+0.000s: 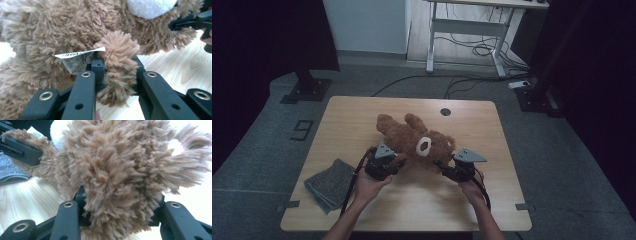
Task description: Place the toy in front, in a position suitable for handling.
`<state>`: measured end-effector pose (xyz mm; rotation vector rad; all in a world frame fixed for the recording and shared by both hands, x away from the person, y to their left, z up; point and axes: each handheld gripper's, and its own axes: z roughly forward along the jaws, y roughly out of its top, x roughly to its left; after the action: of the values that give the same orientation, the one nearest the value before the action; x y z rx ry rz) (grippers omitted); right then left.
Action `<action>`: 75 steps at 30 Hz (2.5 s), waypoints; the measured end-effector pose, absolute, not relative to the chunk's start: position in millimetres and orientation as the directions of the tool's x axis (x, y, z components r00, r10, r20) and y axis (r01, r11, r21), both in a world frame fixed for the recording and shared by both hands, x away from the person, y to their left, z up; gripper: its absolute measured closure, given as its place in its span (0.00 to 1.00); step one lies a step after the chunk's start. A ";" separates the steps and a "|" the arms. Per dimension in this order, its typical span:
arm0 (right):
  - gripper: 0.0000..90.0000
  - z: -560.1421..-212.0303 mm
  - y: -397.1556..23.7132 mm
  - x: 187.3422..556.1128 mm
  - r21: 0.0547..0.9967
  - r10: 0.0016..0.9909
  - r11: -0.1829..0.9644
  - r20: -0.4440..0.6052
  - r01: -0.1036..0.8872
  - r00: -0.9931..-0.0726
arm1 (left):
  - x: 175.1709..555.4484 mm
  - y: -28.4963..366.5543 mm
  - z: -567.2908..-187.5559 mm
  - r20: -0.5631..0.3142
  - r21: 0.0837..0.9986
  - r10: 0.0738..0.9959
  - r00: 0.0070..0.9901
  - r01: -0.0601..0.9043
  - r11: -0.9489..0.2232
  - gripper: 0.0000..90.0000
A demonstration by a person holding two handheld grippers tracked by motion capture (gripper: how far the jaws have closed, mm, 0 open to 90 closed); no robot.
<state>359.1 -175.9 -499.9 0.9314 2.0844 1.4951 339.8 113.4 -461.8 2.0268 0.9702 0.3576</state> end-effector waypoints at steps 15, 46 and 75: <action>0.51 -519.9 -209.6 363.7 0.901 0.707 0.207 0.132 0.382 -0.695 | 328.2 81.2 -482.7 -0.096 0.768 0.724 0.683 0.514 -0.382 0.82; 0.42 -536.9 -230.5 351.6 0.885 0.831 0.121 0.157 0.449 -0.533 | 320.5 69.2 -491.0 -0.056 0.787 0.737 0.674 0.484 -0.383 0.39; 0.19 -536.6 -210.1 334.1 0.880 0.835 0.150 0.132 0.451 -0.535 | 287.5 194.7 -463.1 -0.095 0.844 0.809 0.580 0.478 -0.243 0.22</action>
<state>334.1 -210.1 -536.6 1.2288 2.0460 1.3473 287.5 194.7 -463.1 1.8957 1.0382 0.4550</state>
